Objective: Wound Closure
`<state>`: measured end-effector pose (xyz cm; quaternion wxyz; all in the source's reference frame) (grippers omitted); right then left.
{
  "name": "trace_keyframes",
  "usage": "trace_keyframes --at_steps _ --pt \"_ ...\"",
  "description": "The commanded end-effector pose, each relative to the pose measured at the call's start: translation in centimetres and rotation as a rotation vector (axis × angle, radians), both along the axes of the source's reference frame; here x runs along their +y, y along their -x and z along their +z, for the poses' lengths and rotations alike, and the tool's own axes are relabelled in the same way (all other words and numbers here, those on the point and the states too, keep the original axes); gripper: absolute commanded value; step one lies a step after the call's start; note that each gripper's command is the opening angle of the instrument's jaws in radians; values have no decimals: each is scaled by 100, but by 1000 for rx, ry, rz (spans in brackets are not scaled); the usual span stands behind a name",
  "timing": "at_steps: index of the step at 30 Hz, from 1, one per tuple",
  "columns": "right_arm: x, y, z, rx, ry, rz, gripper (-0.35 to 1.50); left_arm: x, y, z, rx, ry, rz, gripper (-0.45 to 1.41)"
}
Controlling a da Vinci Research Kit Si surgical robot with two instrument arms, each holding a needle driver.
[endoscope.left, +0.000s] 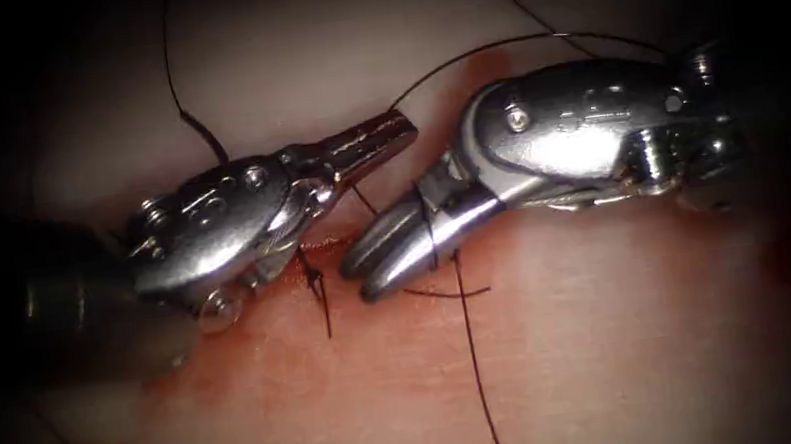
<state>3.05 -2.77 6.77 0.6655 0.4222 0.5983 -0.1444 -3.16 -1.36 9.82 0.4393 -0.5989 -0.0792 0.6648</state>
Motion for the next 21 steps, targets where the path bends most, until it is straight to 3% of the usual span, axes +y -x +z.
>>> trace_keyframes --at_steps 1,2,6,9,11,17,19,21 --pt "-7 -6 2 -1 6 -10 49 -3 6 5 -1 -2 -1 -45" --pt "-8 -5 2 -2 10 -19 51 -4 6 5 -1 -2 0 -45" --pt "-10 -2 8 -35 48 -49 89 -7 9 4 -8 -8 5 -45" --pt "-13 4 14 -52 69 -75 101 -11 15 0 -15 -15 12 -45" --pt "-17 9 17 -53 73 -114 101 -14 19 -4 -20 -17 18 -45" --pt "-31 14 23 -67 134 -291 76 -21 26 -10 -29 -21 32 -45" --pt "-41 14 28 -62 150 -344 54 -22 25 -11 -29 -22 37 -45" --pt "-53 14 33 -90 173 -386 57 -23 22 -11 -33 -22 44 -45"
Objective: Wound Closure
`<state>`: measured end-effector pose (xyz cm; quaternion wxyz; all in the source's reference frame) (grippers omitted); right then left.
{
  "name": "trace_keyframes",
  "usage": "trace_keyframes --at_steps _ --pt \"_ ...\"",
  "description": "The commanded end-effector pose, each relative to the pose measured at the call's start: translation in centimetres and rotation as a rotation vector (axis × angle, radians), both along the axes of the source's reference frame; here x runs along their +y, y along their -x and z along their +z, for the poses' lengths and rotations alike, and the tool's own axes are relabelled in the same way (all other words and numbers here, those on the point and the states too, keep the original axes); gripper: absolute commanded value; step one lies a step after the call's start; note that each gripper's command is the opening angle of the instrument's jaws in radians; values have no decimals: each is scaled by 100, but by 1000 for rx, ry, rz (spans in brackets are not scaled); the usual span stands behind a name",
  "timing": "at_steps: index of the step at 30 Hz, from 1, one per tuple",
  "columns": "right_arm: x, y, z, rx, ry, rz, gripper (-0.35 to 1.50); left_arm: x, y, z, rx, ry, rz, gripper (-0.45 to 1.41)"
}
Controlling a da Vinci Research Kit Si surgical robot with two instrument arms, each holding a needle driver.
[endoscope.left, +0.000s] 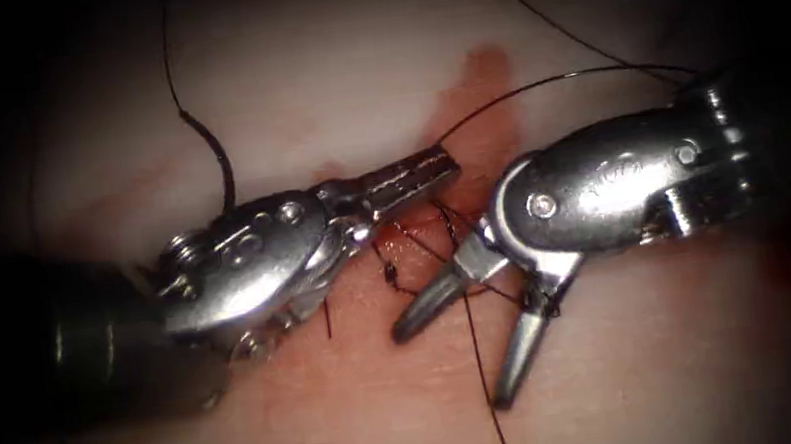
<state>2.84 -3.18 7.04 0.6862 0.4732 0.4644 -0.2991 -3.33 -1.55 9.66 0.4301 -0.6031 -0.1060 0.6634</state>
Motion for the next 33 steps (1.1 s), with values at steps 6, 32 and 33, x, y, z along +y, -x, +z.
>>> trace_keyframes --at_steps 6,32,33 --pt "-48 8 26 -30 5 -111 51 -3 -4 5 1 -1 -1 -45" --pt "-51 6 42 -68 95 -178 -35 -6 -15 4 1 0 -1 -45" --pt "-45 8 39 -62 92 -156 -35 -7 -16 3 1 0 -1 -45"
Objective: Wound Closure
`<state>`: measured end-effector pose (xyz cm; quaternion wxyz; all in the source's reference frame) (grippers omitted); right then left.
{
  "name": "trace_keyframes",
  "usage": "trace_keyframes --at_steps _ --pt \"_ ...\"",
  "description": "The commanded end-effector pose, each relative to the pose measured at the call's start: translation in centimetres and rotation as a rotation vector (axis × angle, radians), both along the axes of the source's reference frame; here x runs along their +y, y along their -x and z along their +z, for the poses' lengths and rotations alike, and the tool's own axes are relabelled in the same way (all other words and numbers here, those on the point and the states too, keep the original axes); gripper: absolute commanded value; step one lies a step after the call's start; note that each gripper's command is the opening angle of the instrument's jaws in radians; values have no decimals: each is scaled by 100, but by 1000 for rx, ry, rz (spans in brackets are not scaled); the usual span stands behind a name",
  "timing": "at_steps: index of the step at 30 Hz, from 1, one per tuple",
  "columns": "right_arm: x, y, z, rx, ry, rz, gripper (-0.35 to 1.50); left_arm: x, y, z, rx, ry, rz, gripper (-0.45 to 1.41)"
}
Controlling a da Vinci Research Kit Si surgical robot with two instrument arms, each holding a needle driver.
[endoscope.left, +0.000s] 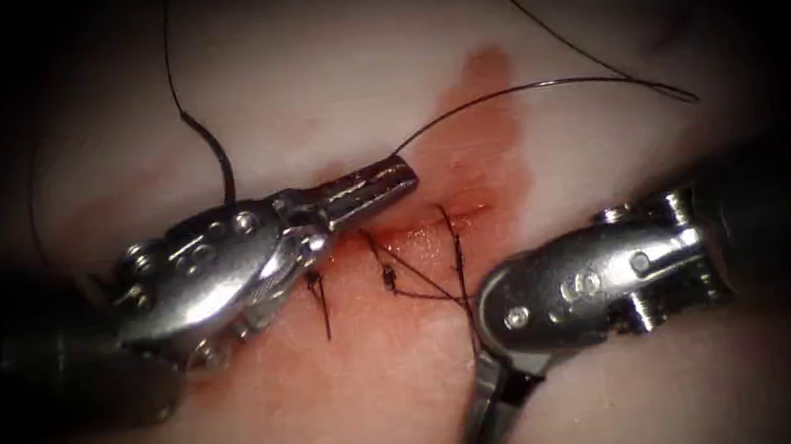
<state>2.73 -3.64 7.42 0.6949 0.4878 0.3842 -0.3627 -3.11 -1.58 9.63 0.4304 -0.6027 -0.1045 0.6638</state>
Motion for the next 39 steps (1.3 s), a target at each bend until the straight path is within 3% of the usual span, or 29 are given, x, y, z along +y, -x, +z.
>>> trace_keyframes --at_steps 1,16,31,39 --pt "6 -3 -1 11 -7 35 -35 -6 4 5 -2 -1 2 -45" --pt "116 22 -21 51 -23 373 -35 -63 -18 -25 -13 -12 10 -45" --pt "160 19 -18 69 -27 499 -35 -116 -4 -57 -24 -26 9 -45" --pt "177 4 -7 25 -20 600 -35 -136 4 -67 -30 -30 16 -45"
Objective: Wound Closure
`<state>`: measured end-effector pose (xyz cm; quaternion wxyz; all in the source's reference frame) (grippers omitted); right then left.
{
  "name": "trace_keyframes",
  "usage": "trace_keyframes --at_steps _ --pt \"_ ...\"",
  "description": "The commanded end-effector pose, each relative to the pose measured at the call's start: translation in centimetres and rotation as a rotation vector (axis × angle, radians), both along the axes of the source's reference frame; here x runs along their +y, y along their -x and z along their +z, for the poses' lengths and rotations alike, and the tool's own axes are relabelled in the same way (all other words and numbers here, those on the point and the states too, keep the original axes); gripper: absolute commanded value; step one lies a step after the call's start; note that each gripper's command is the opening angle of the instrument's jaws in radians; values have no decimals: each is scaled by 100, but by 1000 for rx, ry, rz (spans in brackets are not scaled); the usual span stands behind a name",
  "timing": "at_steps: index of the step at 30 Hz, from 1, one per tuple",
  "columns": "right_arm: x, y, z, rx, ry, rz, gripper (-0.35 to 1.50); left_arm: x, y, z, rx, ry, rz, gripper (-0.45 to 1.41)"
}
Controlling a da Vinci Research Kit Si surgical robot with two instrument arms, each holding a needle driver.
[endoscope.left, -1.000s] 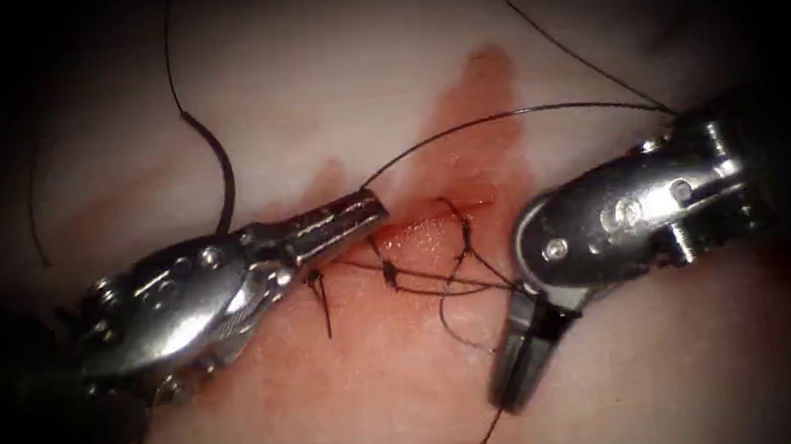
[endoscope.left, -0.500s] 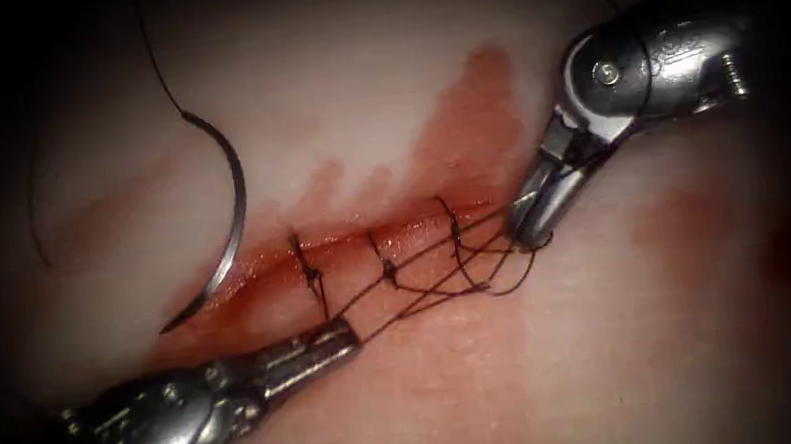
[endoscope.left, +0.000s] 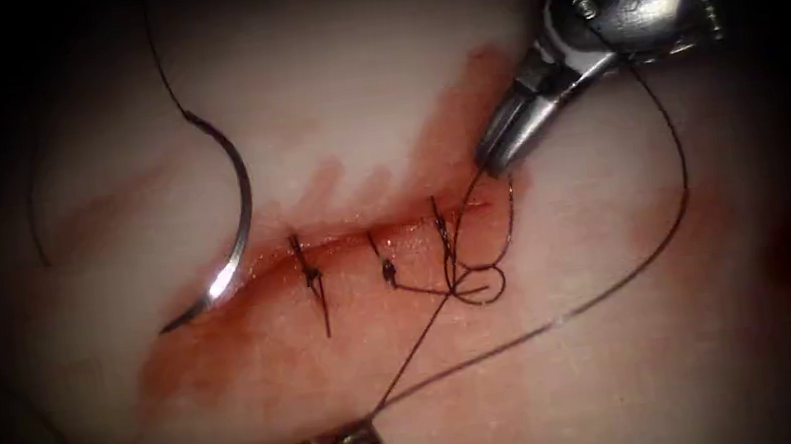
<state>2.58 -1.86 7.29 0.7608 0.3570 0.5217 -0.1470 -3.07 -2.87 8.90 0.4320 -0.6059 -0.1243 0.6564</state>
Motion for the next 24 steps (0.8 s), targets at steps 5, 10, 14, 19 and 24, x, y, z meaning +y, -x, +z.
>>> trace_keyframes --at_steps 5,10,14,19,24 --pt "7 -19 10 -31 9 117 -35 -10 15 2 -4 -4 7 -45" --pt "28 -17 20 -71 2 259 -35 -9 17 2 -6 -3 5 -45" --pt "38 -15 31 -101 2 334 -35 -10 17 1 -6 -3 5 -45" --pt "27 -17 49 -125 -17 378 -35 -14 19 -2 -10 -14 2 -45" --pt "16 -20 59 -125 -6 395 -35 -29 26 -12 -11 -13 4 -45"
